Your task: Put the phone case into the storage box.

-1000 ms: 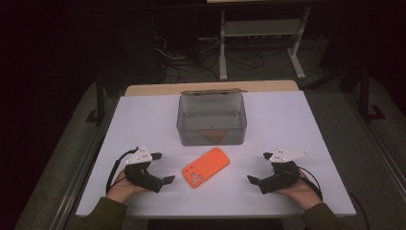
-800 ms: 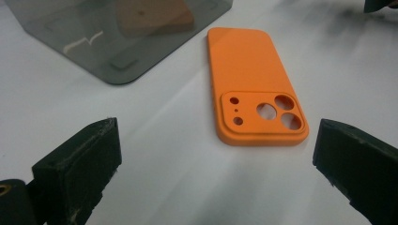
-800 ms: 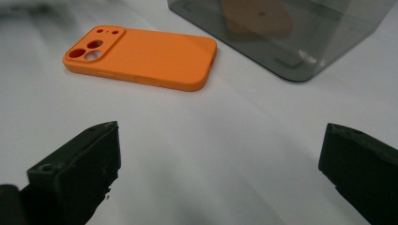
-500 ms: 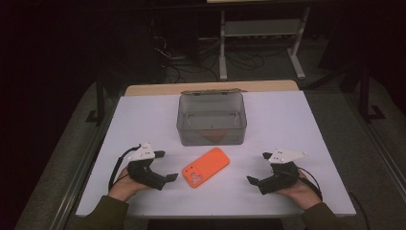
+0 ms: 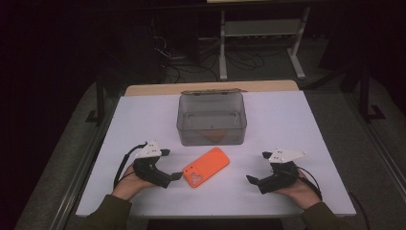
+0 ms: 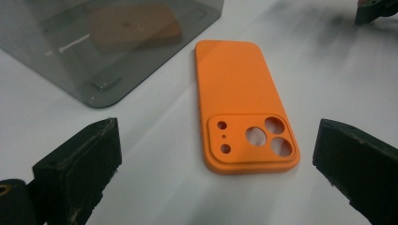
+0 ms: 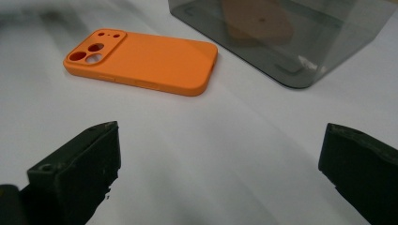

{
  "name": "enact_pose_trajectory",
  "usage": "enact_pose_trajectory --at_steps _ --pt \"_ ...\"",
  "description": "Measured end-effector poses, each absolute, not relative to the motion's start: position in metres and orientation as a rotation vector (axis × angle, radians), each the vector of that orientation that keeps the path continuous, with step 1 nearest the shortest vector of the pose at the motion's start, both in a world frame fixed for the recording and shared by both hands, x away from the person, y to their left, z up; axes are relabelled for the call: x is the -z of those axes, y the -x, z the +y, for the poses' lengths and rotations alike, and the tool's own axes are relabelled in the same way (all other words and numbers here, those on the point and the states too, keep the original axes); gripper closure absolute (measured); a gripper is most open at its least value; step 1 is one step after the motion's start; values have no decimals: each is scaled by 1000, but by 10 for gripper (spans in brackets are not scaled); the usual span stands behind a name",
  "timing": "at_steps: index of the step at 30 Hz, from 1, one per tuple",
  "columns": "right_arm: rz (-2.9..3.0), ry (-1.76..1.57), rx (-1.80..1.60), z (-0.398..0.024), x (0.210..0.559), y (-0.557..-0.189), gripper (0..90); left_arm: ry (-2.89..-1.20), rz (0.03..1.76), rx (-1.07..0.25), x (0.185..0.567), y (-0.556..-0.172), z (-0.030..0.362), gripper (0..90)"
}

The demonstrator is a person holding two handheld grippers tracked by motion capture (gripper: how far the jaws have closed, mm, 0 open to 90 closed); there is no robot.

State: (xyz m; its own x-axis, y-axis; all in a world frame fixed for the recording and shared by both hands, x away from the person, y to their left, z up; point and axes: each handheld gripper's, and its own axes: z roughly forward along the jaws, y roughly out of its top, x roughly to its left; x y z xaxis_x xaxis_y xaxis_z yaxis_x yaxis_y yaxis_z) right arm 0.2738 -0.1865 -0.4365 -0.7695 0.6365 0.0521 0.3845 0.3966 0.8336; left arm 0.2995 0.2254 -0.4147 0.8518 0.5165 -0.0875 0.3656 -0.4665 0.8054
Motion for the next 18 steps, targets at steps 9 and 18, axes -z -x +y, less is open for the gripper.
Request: enact_pose_trajectory --at_steps 9,18 --pt "2376 -911 -1316 -187 437 -275 0 -2107 639 -194 413 -304 220 9" --pt "2364 -922 -1316 -188 437 -277 0 -2111 632 -189 409 -308 213 9"
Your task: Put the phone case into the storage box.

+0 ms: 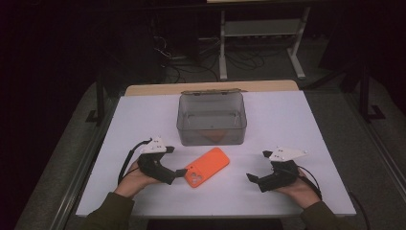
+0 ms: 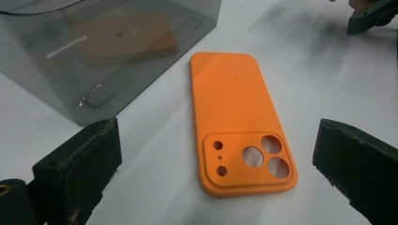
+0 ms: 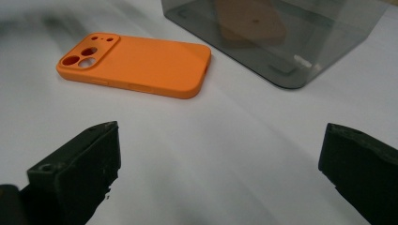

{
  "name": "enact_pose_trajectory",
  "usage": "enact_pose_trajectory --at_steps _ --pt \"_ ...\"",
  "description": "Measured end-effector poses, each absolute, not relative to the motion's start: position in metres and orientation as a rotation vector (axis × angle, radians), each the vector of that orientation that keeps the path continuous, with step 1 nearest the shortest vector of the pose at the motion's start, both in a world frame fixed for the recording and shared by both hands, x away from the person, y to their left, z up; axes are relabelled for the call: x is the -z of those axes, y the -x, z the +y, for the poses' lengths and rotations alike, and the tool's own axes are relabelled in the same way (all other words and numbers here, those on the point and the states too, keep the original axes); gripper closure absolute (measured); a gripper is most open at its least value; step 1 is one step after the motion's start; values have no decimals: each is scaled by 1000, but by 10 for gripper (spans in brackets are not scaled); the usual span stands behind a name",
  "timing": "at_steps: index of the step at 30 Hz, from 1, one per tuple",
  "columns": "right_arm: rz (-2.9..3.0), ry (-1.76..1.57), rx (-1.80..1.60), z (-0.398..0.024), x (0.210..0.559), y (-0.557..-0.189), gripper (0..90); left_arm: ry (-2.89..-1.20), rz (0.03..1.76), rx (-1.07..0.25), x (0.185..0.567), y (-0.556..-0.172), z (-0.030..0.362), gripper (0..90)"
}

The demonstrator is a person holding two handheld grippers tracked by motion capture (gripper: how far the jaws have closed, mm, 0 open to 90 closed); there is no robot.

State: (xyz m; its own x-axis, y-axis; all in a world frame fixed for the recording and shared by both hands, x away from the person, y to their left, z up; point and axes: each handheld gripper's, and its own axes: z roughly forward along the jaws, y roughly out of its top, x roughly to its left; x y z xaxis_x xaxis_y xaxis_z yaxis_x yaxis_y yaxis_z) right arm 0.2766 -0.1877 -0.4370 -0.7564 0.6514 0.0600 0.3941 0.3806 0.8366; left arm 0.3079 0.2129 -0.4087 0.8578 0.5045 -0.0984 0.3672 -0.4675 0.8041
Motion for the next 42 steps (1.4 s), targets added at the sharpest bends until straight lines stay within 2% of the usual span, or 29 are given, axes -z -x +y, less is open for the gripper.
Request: enact_pose_trajectory --at_steps 42 --pt "2375 -913 -1312 -186 438 -278 0 -2137 579 -167 402 -323 178 9"
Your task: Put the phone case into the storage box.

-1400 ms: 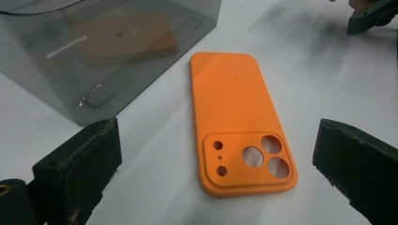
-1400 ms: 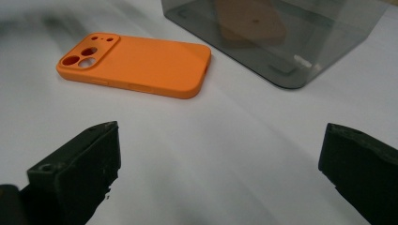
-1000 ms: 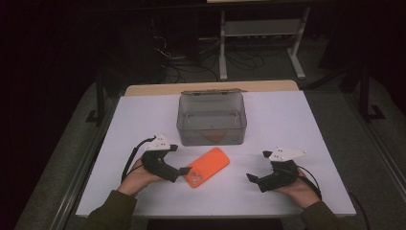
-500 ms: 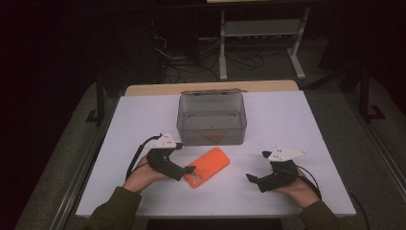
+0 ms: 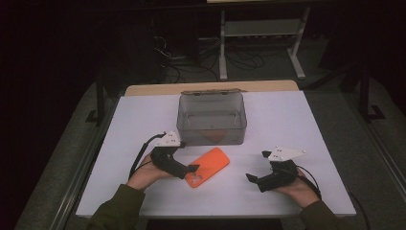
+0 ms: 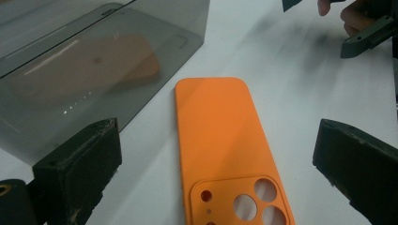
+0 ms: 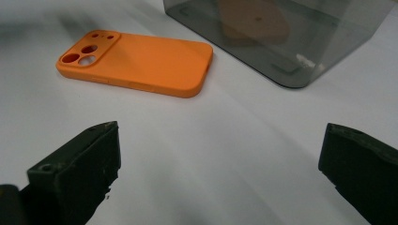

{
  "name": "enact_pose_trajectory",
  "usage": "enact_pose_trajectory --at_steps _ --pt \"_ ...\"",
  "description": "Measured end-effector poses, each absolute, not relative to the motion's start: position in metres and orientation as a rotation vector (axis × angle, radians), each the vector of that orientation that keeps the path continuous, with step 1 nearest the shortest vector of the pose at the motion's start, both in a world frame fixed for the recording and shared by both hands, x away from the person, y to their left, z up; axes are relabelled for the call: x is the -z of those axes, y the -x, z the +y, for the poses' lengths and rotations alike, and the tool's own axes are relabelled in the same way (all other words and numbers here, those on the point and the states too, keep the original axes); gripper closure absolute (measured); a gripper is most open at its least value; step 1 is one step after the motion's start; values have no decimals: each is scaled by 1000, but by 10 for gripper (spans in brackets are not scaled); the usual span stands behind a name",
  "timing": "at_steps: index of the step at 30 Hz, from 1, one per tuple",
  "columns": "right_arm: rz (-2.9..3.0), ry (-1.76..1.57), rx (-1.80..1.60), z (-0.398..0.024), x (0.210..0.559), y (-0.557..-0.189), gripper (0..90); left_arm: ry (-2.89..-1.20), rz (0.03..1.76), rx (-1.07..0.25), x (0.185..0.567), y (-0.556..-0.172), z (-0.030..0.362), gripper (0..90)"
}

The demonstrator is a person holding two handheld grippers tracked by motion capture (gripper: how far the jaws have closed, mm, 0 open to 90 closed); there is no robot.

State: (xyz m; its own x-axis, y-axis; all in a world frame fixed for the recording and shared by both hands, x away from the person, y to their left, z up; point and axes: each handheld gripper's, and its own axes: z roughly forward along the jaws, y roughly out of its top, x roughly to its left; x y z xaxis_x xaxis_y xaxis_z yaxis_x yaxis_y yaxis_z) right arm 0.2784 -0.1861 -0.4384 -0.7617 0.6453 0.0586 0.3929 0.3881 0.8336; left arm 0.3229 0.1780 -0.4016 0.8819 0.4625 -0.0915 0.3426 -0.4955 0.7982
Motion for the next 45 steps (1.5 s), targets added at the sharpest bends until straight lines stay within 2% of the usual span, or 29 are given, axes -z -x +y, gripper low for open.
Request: enact_pose_trajectory --at_steps 45 --pt "2381 -899 -1312 -185 438 -278 0 -2166 590 -160 414 -334 131 9"
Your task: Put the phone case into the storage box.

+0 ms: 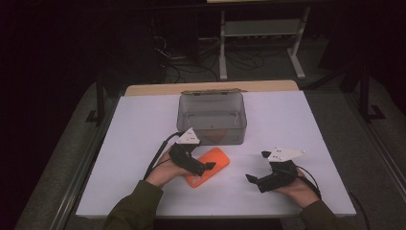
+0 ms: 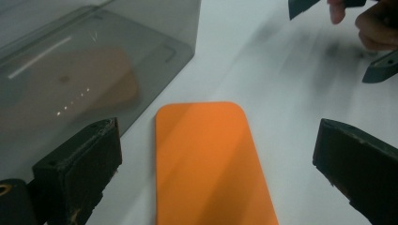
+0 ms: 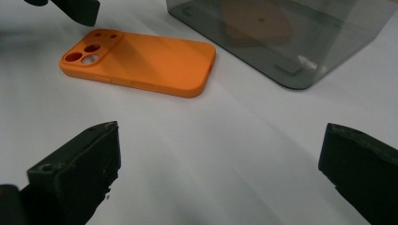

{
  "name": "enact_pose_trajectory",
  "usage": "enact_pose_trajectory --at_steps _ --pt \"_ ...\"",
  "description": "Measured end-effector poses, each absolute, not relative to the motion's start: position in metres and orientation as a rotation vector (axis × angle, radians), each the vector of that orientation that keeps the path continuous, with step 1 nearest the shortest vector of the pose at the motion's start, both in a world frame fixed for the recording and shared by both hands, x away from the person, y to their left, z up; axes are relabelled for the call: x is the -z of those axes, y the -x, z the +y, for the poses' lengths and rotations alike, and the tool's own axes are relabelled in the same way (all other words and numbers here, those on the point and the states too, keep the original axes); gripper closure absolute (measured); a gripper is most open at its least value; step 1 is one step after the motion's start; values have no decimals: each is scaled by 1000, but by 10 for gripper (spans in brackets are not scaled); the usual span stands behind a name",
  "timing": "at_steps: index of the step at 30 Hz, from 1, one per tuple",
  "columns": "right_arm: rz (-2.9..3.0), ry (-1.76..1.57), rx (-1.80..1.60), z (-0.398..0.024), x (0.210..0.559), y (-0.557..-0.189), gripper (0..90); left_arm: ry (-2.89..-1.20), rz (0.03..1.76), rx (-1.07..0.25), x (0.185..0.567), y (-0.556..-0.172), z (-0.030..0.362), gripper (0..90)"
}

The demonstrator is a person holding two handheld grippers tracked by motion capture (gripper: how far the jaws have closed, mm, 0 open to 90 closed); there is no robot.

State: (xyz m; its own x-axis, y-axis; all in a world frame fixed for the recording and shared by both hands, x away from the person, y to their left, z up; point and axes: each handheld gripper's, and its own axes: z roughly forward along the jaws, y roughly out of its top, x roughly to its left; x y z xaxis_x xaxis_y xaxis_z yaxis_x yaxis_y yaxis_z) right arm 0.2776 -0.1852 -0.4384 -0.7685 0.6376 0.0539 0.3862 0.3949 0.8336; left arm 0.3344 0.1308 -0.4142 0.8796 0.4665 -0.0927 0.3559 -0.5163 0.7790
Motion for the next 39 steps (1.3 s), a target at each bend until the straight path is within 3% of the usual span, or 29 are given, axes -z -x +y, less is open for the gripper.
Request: enact_pose_trajectory --at_steps 39 --pt "2388 -890 -1299 -185 439 -278 0 -2291 671 -160 439 -323 125 8"
